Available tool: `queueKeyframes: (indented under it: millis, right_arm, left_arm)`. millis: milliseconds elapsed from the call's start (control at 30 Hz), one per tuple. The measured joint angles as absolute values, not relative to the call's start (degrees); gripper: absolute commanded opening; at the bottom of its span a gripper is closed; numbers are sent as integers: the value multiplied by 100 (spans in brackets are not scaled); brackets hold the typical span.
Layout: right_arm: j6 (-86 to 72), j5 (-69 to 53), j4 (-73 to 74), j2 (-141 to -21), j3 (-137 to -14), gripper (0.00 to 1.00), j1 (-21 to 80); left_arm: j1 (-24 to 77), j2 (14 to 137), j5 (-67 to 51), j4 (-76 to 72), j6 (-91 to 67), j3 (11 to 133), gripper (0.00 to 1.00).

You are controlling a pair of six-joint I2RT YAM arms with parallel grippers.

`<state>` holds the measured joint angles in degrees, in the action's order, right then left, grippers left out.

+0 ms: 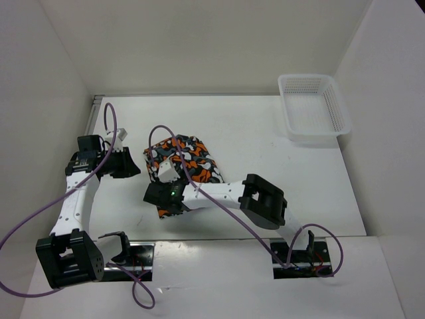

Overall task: Fold and stack the shorts
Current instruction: Fold the shorts

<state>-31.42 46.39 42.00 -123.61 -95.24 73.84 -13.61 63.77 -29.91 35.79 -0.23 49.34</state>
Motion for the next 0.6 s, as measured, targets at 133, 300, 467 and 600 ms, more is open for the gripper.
queueKeyframes:
  millis: [133, 300, 467, 600]
  right_arm:
    - [-3142, 4644, 4211, -12361, -9603, 77, 7393]
    - [-3116, 4633, 4215, -12361, -9804, 82, 7443]
    - [-3074, 4633, 4222, -12361, -9852, 81, 7518]
    - [-3052, 4637, 4222, -12385, -9852, 78, 7550]
  left_arm:
    - [-1361, 6377, -2991, 3579, -23, 4934, 33]
    - [-1361, 6377, -2991, 3579, -23, 4934, 33]
    - [-1361, 6377, -2991, 3579, -21, 4934, 33]
    - [-1361, 6377, -2991, 3579, -21, 4934, 33]
